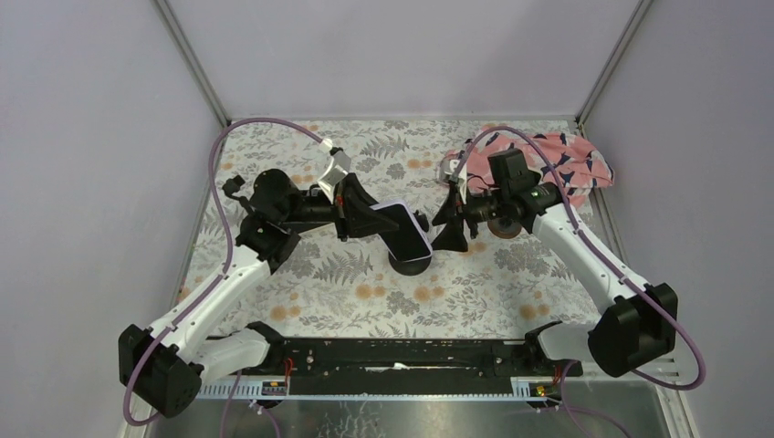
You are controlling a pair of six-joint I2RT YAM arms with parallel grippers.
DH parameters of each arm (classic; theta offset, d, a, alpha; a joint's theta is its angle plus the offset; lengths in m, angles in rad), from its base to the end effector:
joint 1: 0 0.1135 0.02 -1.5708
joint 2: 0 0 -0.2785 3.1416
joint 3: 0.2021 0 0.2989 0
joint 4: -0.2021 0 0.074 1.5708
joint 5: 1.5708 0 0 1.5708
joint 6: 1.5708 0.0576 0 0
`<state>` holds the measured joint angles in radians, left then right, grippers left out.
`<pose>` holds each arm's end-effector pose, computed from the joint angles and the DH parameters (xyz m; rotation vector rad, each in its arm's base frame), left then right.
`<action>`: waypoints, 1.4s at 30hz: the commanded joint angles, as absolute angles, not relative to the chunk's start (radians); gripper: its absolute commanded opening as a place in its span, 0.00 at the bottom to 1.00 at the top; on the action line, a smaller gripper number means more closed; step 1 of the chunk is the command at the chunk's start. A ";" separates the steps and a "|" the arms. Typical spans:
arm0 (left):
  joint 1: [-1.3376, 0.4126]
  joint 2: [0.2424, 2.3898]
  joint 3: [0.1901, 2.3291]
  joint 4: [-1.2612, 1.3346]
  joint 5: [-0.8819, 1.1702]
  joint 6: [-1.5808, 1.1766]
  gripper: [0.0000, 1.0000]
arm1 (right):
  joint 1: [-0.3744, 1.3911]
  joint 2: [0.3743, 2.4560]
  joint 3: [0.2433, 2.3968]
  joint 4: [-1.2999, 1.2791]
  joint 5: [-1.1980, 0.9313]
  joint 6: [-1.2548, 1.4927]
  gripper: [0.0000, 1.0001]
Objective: Place the phone on the phone stand
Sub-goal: Install the phone on the phone stand.
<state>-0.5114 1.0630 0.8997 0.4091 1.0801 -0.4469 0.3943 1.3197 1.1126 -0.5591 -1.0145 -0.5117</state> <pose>0.2205 -0.1820 0.3931 1.0419 1.2689 -1.4620 0.2812 0.1700 0.3094 -1.3433 1.6435 1.0944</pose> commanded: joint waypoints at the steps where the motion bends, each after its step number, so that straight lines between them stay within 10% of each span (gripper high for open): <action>1: -0.519 1.062 0.943 0.476 1.024 -0.426 0.01 | 0.346 1.261 1.150 -0.603 -1.058 -0.542 0.85; 22: -0.633 1.149 0.957 0.630 0.718 -0.556 0.01 | 0.312 1.171 1.225 -0.717 -1.332 -0.466 0.98; 34: -0.678 1.178 0.974 0.593 0.694 -0.558 0.14 | 0.340 1.181 1.178 -0.563 -1.269 -0.310 0.17; 42: -0.676 1.198 1.112 0.230 0.841 -0.431 0.39 | 0.340 1.186 1.185 -0.598 -1.288 -0.356 0.02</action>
<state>-0.6727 1.1999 1.0180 0.3885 0.7609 -0.5194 0.3340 1.1812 1.1782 -0.5930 -1.2690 -0.3424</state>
